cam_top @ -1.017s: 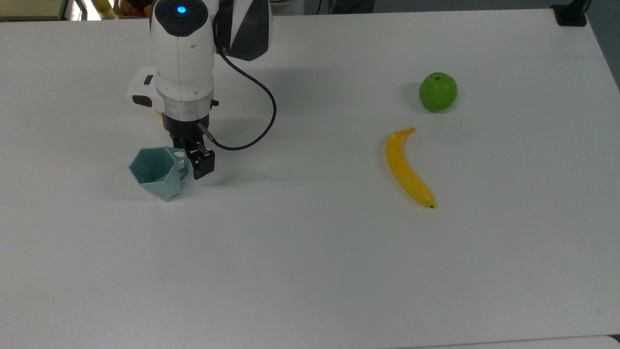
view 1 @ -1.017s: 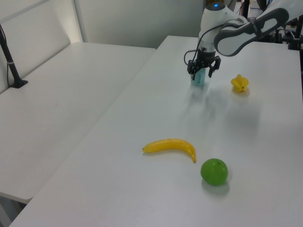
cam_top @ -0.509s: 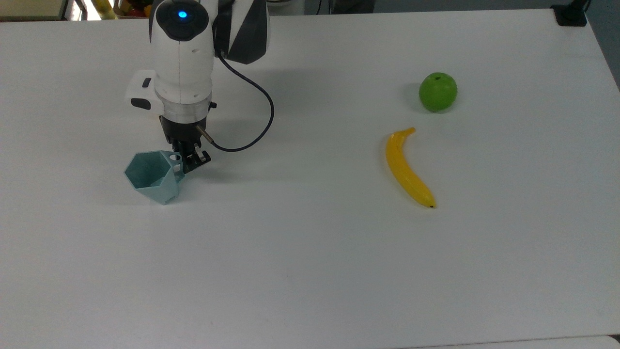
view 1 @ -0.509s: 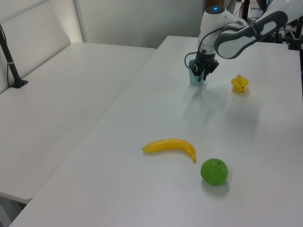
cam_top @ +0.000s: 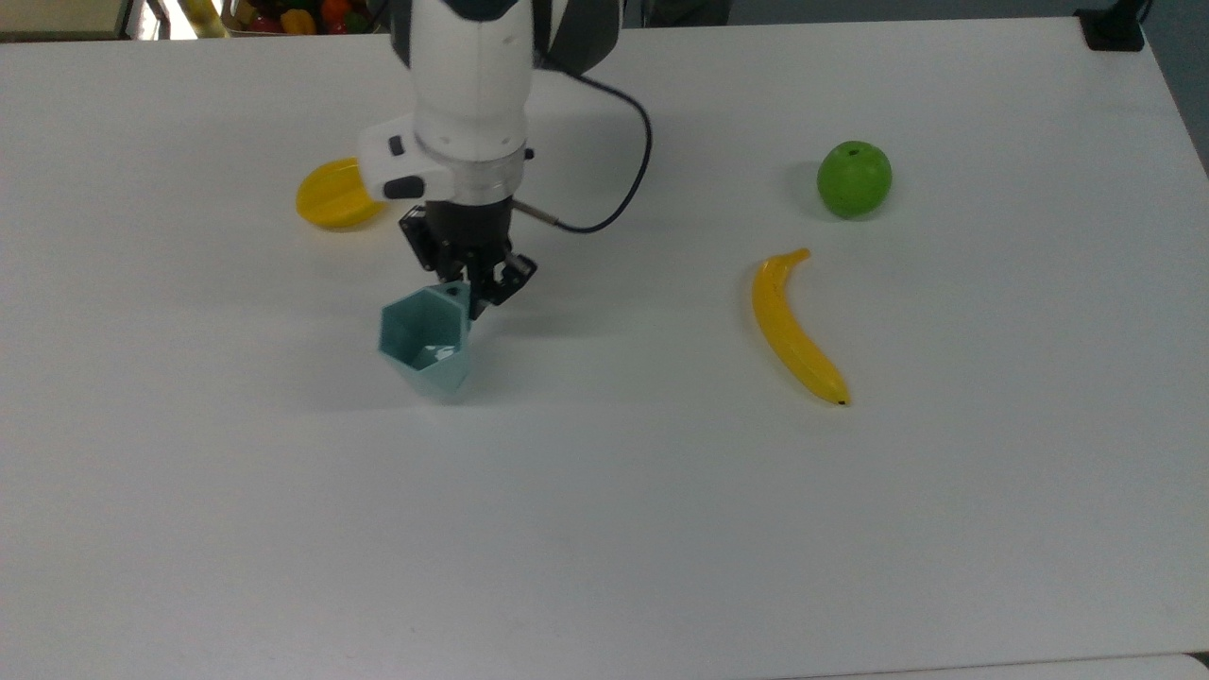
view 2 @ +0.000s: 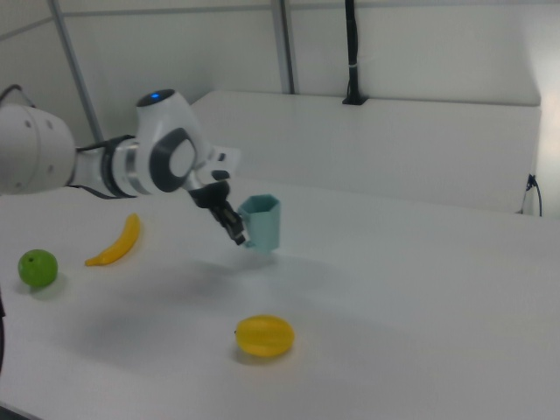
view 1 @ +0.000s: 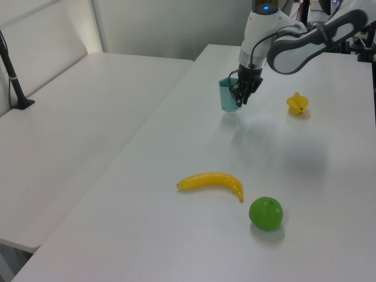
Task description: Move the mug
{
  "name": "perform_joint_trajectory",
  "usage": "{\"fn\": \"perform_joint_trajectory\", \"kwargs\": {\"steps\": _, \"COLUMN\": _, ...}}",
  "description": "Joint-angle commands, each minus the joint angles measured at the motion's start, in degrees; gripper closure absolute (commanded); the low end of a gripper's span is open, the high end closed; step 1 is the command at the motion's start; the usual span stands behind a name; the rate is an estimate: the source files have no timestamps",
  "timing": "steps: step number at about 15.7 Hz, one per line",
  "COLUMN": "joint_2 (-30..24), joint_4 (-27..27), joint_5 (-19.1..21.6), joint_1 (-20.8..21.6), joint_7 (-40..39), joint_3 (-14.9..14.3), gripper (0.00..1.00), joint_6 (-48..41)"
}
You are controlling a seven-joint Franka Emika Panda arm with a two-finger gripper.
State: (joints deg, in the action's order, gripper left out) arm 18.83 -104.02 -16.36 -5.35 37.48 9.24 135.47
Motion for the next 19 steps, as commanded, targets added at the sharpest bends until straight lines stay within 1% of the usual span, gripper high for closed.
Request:
{"fn": "perform_joint_trajectory", "kwargs": {"steps": 1, "joint_2": -13.53, "joint_4": -14.34, "joint_5": -0.61, "joint_1": 0.43, "joint_7": -4.26, "joint_3": 4.28, "gripper": 0.87, "joint_6": -2.22}}
{"fn": "perform_joint_trajectory", "kwargs": {"steps": 2, "joint_2": -15.29, "joint_4": -16.46, "joint_5": -0.61, "joint_1": 0.95, "joint_7": -4.52, "joint_3": 5.42, "gripper": 0.87, "joint_6": -3.71}}
{"fn": "perform_joint_trajectory", "kwargs": {"steps": 4, "joint_2": -17.58, "joint_4": -19.8, "joint_5": -0.52, "joint_1": 3.23, "joint_7": -4.61, "joint_3": 6.22, "gripper": 0.87, "joint_6": -7.31}}
{"fn": "perform_joint_trajectory", "kwargs": {"steps": 7, "joint_2": -19.7, "joint_4": -23.42, "joint_5": -0.17, "joint_1": 6.22, "joint_7": -4.53, "joint_3": 6.32, "gripper": 0.86, "joint_6": -8.2}}
{"fn": "perform_joint_trajectory", "kwargs": {"steps": 9, "joint_2": -19.18, "joint_4": -23.6, "joint_5": -0.17, "joint_1": 6.84, "joint_7": -4.26, "joint_3": 6.32, "gripper": 0.86, "joint_6": -8.03}}
{"fn": "perform_joint_trajectory", "kwargs": {"steps": 11, "joint_2": -18.83, "joint_4": -23.6, "joint_5": -0.17, "joint_1": 6.85, "joint_7": -4.17, "joint_3": 6.32, "gripper": 0.81, "joint_6": -7.94}}
{"fn": "perform_joint_trajectory", "kwargs": {"steps": 14, "joint_2": -17.43, "joint_4": -23.42, "joint_5": -0.17, "joint_1": 6.76, "joint_7": -4.17, "joint_3": 6.32, "gripper": 0.78, "joint_6": -7.85}}
{"fn": "perform_joint_trajectory", "kwargs": {"steps": 15, "joint_2": -17.16, "joint_4": -23.34, "joint_5": -0.17, "joint_1": 6.67, "joint_7": -4.09, "joint_3": 6.32, "gripper": 0.69, "joint_6": -8.11}}
{"fn": "perform_joint_trajectory", "kwargs": {"steps": 16, "joint_2": -17.16, "joint_4": -23.33, "joint_5": -0.17, "joint_1": 6.32, "joint_7": -4.09, "joint_3": 6.32, "gripper": 0.51, "joint_6": -8.38}}
{"fn": "perform_joint_trajectory", "kwargs": {"steps": 17, "joint_2": -17.24, "joint_4": -23.16, "joint_5": -0.17, "joint_1": 6.23, "joint_7": -4.09, "joint_3": 6.23, "gripper": 0.4, "joint_6": -9.25}}
{"fn": "perform_joint_trajectory", "kwargs": {"steps": 18, "joint_2": -17.25, "joint_4": -22.81, "joint_5": -0.17, "joint_1": 6.23, "joint_7": -4.09, "joint_3": 6.23, "gripper": 0.17, "joint_6": -10.91}}
{"fn": "perform_joint_trajectory", "kwargs": {"steps": 19, "joint_2": -17.25, "joint_4": -22.02, "joint_5": -0.17, "joint_1": 6.41, "joint_7": -4.17, "joint_3": 6.23, "gripper": 0.0, "joint_6": -13.28}}
